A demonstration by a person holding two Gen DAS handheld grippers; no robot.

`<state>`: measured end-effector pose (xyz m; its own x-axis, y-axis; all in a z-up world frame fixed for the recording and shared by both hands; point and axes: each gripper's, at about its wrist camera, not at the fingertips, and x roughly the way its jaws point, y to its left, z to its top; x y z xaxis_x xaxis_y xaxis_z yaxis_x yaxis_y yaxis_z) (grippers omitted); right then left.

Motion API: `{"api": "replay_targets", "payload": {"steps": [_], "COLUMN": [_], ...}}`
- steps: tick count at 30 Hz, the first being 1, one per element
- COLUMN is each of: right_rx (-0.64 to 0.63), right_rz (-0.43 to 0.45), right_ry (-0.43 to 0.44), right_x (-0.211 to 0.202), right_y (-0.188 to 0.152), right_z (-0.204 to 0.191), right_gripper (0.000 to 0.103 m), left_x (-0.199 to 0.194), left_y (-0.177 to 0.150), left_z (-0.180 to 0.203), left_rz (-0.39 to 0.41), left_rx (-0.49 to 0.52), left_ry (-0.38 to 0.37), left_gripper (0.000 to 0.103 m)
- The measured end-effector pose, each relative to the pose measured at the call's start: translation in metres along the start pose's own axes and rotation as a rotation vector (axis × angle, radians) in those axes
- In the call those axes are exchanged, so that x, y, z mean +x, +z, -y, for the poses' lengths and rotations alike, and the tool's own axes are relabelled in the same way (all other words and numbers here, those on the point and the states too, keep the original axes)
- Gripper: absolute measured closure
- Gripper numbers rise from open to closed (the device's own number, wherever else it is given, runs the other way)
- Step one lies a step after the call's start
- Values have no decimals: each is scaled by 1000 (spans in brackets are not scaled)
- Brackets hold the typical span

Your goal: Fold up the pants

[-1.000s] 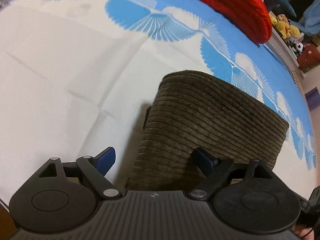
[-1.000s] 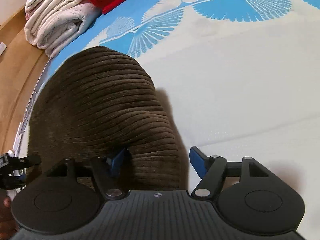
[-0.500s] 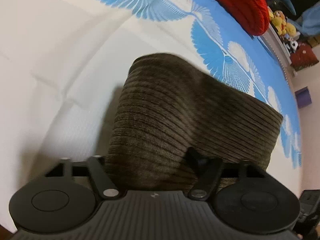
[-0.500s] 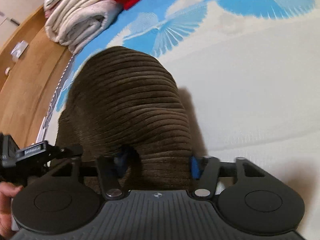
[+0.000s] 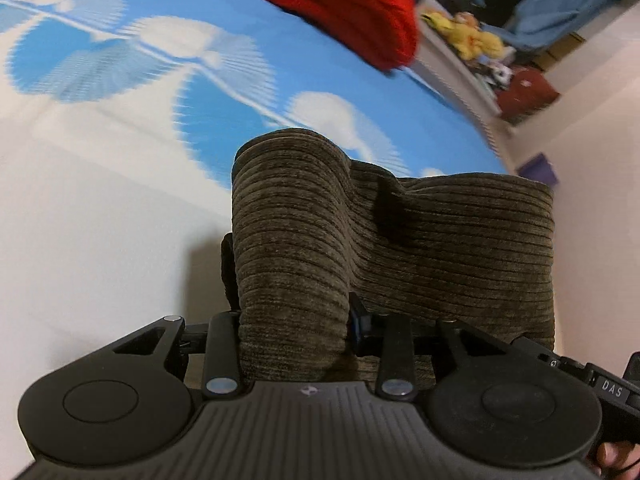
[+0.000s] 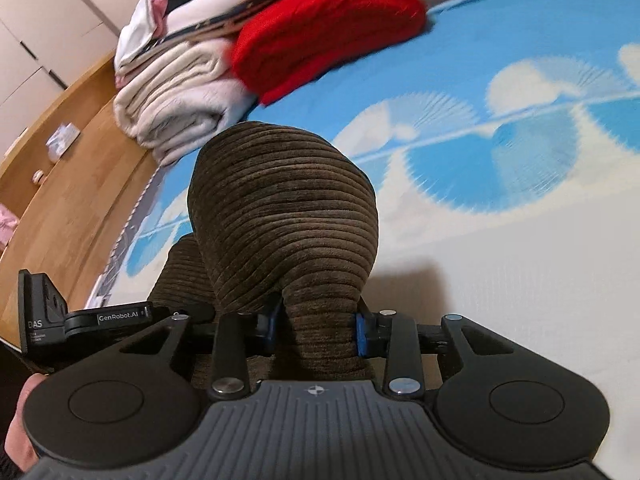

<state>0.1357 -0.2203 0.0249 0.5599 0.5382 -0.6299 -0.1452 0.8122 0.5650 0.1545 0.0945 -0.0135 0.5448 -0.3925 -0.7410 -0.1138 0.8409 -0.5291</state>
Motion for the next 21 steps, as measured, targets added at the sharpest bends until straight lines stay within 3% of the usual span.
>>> {"api": "replay_targets", "payload": {"steps": [6,7,9,11,12,13,16,21], "right_rx": [13,32,67,74,69,64,44,-114], "right_rz": [37,34,-9,-33,-4,13,67,107], "right_ry": [-45,-49,-86,-247,-357,-399,-319,-241], "right_x": [-42,-45,-41,-34,-36,-39,-53,-45], "right_y": [19,18,17,12,10,11,20,35], "right_z": [66,79,108,128,136,140,144,129], "right_gripper": [67,67,63,60,60,60,60,60], "left_x": [44,53,67,65,62,59,51,58], "left_y": [-12,-13,-13,-13,-11,-10,-12,-33], "left_z": [60,67,73,75,78,81,89,109], "left_rz": [-27,-41,-47,18,51,70,82,33], "left_rx": [78,94,129,169,199,215,255,430], "left_ry": [-73,-52,25,145,186,194,131,78], "left_gripper": [58,52,49,49,49,49,49,51]}}
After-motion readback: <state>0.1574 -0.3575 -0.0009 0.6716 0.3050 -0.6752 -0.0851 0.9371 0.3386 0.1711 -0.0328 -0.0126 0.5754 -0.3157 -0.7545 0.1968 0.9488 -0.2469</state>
